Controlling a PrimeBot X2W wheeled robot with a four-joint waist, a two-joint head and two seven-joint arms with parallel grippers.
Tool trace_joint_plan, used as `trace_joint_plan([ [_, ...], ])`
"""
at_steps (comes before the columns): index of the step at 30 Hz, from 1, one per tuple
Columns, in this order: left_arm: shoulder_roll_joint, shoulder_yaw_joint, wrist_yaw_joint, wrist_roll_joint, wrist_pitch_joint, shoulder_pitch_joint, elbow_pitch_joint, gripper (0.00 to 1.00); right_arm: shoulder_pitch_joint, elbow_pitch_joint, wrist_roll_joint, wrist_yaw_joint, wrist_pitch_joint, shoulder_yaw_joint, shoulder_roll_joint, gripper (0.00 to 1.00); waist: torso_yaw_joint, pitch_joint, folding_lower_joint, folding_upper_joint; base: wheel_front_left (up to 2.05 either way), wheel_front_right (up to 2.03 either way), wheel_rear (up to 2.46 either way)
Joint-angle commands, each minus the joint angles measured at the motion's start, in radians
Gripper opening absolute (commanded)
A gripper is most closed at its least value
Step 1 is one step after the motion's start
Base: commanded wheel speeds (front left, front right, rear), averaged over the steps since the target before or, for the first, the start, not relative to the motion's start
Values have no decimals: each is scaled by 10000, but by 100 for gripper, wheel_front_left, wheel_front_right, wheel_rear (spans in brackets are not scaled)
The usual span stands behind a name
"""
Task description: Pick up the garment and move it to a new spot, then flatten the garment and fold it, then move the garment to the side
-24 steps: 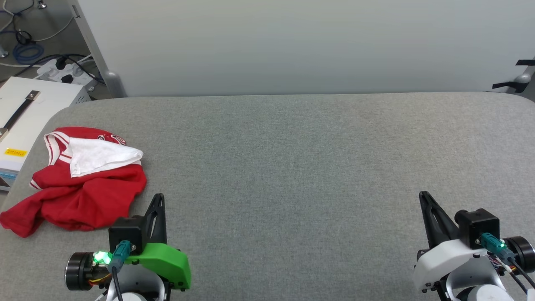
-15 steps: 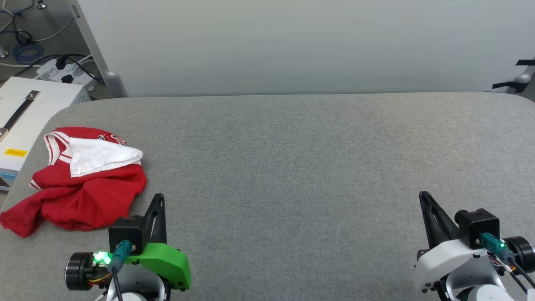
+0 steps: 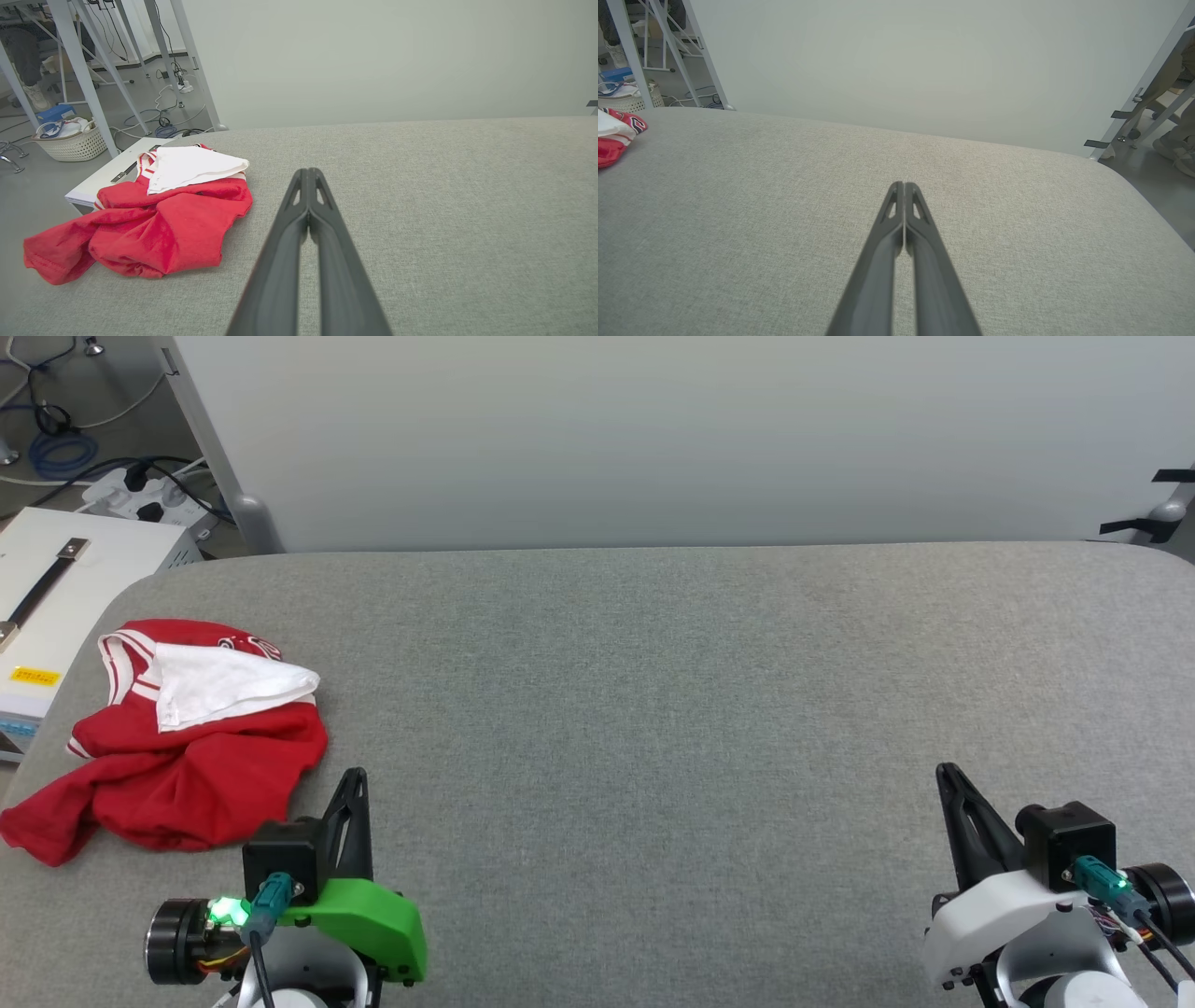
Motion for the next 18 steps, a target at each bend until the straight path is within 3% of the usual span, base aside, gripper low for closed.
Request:
trace_joint_plan([
  [1, -45, 5, 43, 99, -7, -172, -22, 0, -164, 16, -99, -6, 26, 14, -8, 0, 0, 0, 0, 0, 0, 0, 0],
  [15, -45, 5, 43, 99, -7, -172, -22, 0, -164, 16, -99, -6, 26, 14, -8, 0, 0, 0, 0, 0, 0, 0, 0],
  [16, 0, 0, 3, -1, -3, -1, -1, 100, 0, 0, 1, 0, -3, -2, 0, 100, 0, 0, 0, 0, 0, 0, 0],
  [18, 4, 0, 2, -5, -3, 10, 2, 100, 5, 0, 8, 0, -3, -4, 0, 100, 0, 1, 0, 0, 0, 0, 0],
])
